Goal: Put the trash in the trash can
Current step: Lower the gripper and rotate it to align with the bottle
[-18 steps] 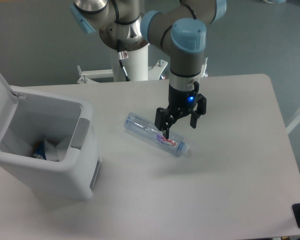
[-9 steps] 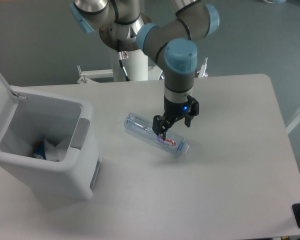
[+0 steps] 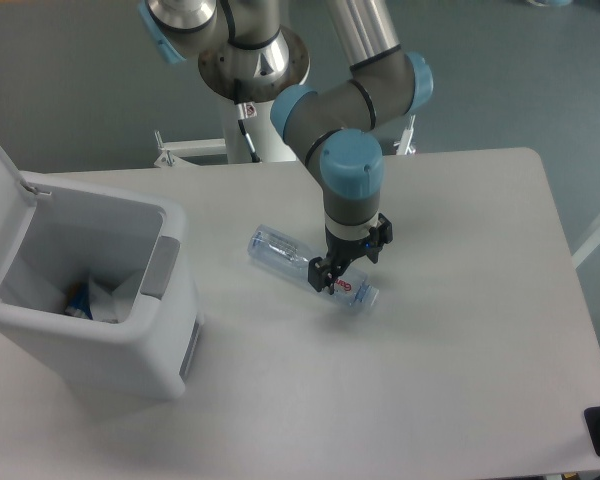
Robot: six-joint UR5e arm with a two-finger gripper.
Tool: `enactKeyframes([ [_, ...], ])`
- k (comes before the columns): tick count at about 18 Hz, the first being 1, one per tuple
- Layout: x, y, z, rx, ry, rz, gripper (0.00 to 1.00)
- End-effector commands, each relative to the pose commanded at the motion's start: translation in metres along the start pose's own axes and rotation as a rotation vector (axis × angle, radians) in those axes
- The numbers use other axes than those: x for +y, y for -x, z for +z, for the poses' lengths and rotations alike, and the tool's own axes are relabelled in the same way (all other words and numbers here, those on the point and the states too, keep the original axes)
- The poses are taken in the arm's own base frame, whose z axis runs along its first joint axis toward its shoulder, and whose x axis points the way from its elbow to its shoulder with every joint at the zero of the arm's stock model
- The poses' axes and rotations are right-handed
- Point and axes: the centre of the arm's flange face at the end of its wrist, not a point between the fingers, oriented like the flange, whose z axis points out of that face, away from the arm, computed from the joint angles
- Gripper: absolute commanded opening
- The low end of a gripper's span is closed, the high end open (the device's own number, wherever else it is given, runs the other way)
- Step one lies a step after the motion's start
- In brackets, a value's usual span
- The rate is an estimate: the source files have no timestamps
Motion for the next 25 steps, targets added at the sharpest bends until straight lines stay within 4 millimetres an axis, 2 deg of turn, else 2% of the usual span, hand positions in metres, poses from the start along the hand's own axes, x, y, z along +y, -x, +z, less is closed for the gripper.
enactKeyframes([
  [4,0.001,-0.006,0.012,-0.028,0.016,-0.001,1.0],
  [7,-0.001,-0.007,0.011,-0.029,0.01,-0.008,1.0],
  [8,-0.002,-0.007,0.01,-0.028,0.007,-0.016,0.96],
  [11,-0.004,-0.007,0.011,-0.029,0.008,-0.031,0.73],
  [13,-0.008,-0.008,0.01,-0.027,0.0,-0.033,0.47],
  [15,-0.009,-0.006,0.011,-0.045,-0.004,-0.03,0.26],
  [17,-0.009,-0.011,0.011,-0.077,-0.013,-0.014,0.15],
  [18,-0.011,-0.013,0.01,-0.08,-0.015,-0.009,0.15],
  [21,-0.025,-0.015,-0.007,-0.071,-0.055,-0.006,0.16],
  [25,-0.065,-0.019,-0.065,-0.049,-0.178,-0.018,0.16],
])
